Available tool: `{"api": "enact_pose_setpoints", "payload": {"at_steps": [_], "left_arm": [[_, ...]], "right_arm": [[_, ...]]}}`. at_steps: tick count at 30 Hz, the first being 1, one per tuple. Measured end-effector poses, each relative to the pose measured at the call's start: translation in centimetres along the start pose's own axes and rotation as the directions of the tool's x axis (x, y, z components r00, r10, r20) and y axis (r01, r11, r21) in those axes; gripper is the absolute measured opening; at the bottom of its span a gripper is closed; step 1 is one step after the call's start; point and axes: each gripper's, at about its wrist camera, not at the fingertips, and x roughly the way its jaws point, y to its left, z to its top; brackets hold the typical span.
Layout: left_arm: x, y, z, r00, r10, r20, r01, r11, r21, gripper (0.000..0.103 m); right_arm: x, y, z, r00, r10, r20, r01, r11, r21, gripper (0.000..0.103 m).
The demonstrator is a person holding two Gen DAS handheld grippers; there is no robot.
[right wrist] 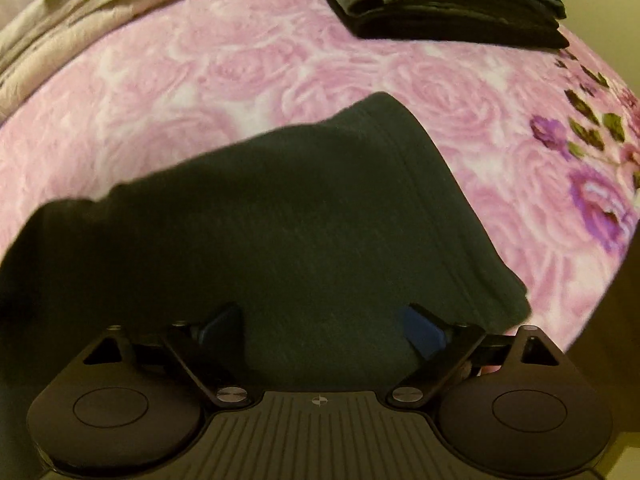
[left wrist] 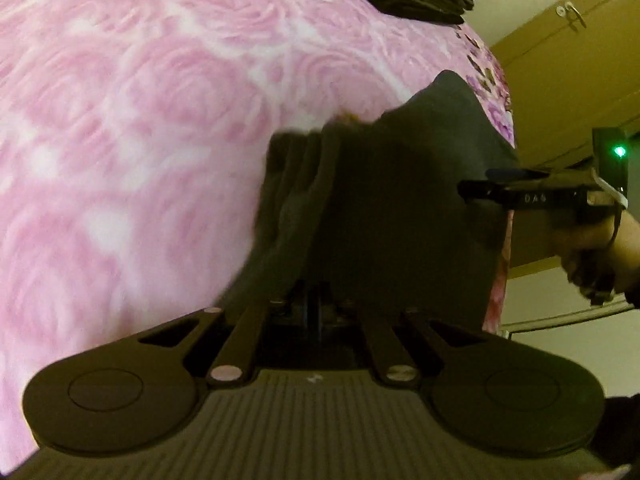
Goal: Fold clothes
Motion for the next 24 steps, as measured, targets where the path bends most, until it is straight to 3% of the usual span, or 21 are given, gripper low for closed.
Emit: {"api": "enact_pose_setpoints", "payload": {"at_steps": [4, 7, 10, 13, 17, 21, 24], "left_arm": [[-5.1, 3.0, -7.4, 0.996, 0.087, 0.013, -0.085, 0.989, -0.122, 0.004], [-9.2, 4.2, -14.1, 0.98, 0.199, 0.017, -0.193, 0.965, -0.177, 0.005], [-13.4, 5.4, -20.9, 0.95, 0.311, 0.015, -0.3, 0.926, -0.229, 0.011], [-17.5, 6.6, -27.7, 0.908, 0.42, 0.007, -0.401, 0.872, -0.28, 0.018], [-23.0, 8.7, -37.0, 0.839, 0.545, -0.012, -0.516, 0.787, -0.338, 0.028], [-26.1, 11.0, -44.2, 0.817, 0.577, -0.001, -0.528, 0.746, -0.406, 0.03], [-27.6, 12.2, -47.7, 0.805, 0.593, 0.023, -0.526, 0.731, -0.435, 0.031]], "right_arm": [[-1.1, 2.2, -0.7, 1.0, 0.001, -0.007, -0.001, 0.999, -0.033, 0.092], [-2.0, 6.1, -2.0, 0.998, 0.057, 0.001, -0.057, 0.994, -0.096, 0.092], [-2.8, 11.7, -4.0, 0.99, 0.14, -0.017, -0.141, 0.973, -0.182, 0.092], [-3.3, 18.0, -6.8, 0.972, 0.226, -0.056, -0.233, 0.931, -0.281, 0.092], [-4.5, 27.0, -11.3, 0.937, 0.334, -0.107, -0.345, 0.824, -0.45, 0.092], [-6.4, 35.2, -16.1, 0.897, 0.414, -0.151, -0.414, 0.672, -0.615, 0.092], [-8.1, 40.6, -20.0, 0.863, 0.469, -0.189, -0.439, 0.508, -0.741, 0.092]]}}
